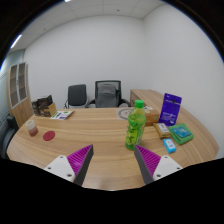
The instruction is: Pour water
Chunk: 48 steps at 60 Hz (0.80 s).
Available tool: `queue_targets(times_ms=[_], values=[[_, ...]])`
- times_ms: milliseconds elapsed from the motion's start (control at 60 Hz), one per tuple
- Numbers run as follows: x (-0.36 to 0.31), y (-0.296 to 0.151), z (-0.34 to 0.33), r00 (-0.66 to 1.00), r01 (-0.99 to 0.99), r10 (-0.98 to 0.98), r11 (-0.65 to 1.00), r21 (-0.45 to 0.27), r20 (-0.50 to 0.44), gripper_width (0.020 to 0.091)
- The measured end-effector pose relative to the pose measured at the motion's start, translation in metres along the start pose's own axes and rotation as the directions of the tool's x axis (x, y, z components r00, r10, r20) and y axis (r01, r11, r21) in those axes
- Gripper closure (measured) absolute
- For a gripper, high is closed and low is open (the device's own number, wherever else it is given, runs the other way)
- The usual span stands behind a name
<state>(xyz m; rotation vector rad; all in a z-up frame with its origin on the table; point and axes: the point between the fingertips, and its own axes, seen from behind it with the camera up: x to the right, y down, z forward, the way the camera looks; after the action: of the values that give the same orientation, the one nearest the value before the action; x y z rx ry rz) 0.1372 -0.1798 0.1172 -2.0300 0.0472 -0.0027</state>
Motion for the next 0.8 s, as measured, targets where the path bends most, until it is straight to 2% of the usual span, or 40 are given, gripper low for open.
queue_targets(times_ms=[167, 367, 567, 633, 733, 800], values=[[0.066, 0.001, 0.065, 0.999, -0.023, 0.025, 0.999, 0.043, -0.041, 0.0249], [0.087, -0.027, 0.133, 1.000, 0.011, -0.007, 0.992, 0.130, -0.024, 0.0258], [0.090, -0.044, 0.168, 0.999, 0.035, -0.033, 0.979, 0.201, -0.015, 0.0446], [0.087, -0.047, 0.171, 0.998, 0.057, -0.057, 0.972, 0.227, -0.010, 0.0551], [0.086, -0.050, 0.174, 0.998, 0.060, -0.057, 0.963, 0.262, -0.019, 0.0592], [0.083, -0.051, 0.173, 0.998, 0.068, -0.064, 0.964, 0.256, -0.023, 0.0622]])
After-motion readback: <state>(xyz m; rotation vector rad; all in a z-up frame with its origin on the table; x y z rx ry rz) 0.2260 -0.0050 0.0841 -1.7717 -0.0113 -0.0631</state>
